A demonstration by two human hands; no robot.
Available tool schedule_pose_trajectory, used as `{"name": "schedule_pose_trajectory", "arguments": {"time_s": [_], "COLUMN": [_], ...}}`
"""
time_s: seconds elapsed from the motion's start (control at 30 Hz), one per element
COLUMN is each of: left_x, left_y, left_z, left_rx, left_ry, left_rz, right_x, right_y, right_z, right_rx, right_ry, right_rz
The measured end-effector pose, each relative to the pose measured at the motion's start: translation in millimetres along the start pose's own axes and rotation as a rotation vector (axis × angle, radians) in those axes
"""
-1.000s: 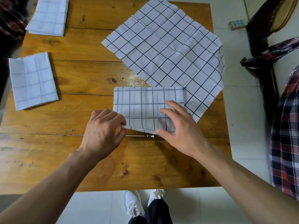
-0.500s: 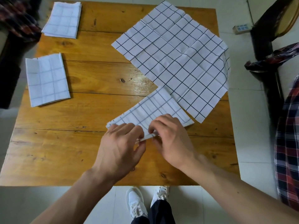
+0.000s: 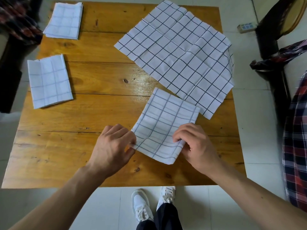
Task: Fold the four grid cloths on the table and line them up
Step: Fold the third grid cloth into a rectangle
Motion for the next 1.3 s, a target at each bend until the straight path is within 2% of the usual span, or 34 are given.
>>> {"name": "schedule_pose_trajectory", "arguments": {"time_s": [0.17,0.37,0.5,0.63,0.77,0.83,1.07,1.3], "left_x": [19.6,32.1,36.8,19.9,-4.2,-5.1,-11.2,-13.9], "left_y": [11.5,7.5,4.5,-2.7,-15.0,-20.0,-22.5,-25.2], "left_z": [17.0,28.7,33.3,39.9,33.3,26.8,23.0,23.6], "left_rx": [0.067,0.056,0.056,-0.01,-0.177,-0.206,-0.043,0.013], "left_ry": [-0.077,-0.096,-0.11,-0.078,-0.036,-0.048,0.0,0.111], "left_rz": [0.02,0.085,0.139,0.11,0.021,0.004,0.046,0.059], "right_x": [2.4,14.7,19.8,18.8,19.2,20.5,24.3,31.6], "right_y": [-1.1,-10.4,-12.6,-12.1,-10.1,-10.1,-9.9,-8.3], "right_z": [4.6,12.7,17.2,15.9,16.7,18.1,18.6,19.5], "right_rx": [-0.017,-0.125,-0.12,-0.082,-0.066,-0.063,0.0,0.05], "right_ry": [-0.011,-0.073,-0.114,-0.117,-0.121,-0.127,-0.171,-0.217], "right_rz": [0.073,0.145,0.141,0.116,0.105,0.101,0.032,0.087]}}
Point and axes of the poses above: each hand's wrist, its own z-axis away from the middle knuckle, its own y-axis out of the back of the hand, x = y × z, the point moved 3 cm from there along -z, towards the middle knuckle, and after that the axes turned 13 degrees about x, right-handed, at the moved point
